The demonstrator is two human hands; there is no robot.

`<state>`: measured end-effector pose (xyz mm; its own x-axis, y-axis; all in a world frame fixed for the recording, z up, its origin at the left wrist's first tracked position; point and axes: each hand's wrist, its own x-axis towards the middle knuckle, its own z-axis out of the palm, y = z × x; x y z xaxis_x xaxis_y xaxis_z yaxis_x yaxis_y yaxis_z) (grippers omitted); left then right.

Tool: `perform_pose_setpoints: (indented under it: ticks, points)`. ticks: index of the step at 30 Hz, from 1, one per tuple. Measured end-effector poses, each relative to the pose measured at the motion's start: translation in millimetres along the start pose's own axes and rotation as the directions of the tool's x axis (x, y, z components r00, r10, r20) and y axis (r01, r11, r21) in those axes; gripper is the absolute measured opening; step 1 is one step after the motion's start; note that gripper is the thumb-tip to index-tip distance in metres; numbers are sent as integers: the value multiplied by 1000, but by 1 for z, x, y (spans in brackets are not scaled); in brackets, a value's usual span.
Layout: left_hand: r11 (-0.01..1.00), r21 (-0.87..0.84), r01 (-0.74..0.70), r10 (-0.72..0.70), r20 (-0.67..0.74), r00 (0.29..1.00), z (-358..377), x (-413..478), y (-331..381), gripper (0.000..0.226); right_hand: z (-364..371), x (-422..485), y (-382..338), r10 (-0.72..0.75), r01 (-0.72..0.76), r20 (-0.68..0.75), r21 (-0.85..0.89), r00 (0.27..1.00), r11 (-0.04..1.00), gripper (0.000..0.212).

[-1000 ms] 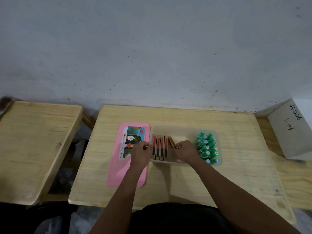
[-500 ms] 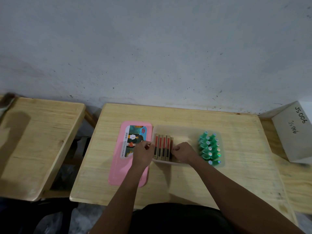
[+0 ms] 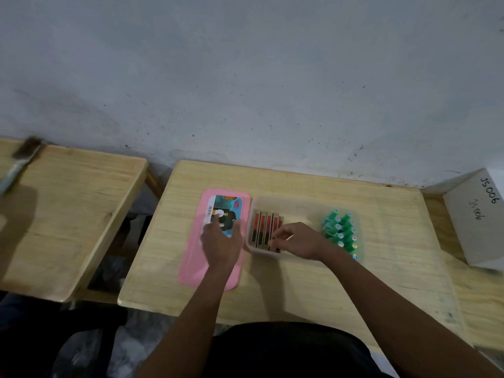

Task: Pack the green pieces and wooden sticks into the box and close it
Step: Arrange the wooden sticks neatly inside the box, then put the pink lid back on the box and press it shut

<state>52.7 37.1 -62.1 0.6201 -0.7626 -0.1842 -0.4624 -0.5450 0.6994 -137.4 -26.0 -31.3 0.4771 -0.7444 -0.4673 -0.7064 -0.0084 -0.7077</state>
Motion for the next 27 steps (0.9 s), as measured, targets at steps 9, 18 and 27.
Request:
perform_pose_setpoints:
  ticks: [9,18,27]
  points:
    - [890,305,340,-345,-38,938,-14,1,-58,77,15,-5,-9,-107,119,53,-336,993,934,18]
    - [870,203,449,-457,-9,890,-30,12,-41,66,14,-9,-10,-94,102,40,-350,995,931,19]
    - [993,10,117,-117,-58,991,-60,27,-10,32,13,-9,-8,-80,94,58,-312,995,945,17]
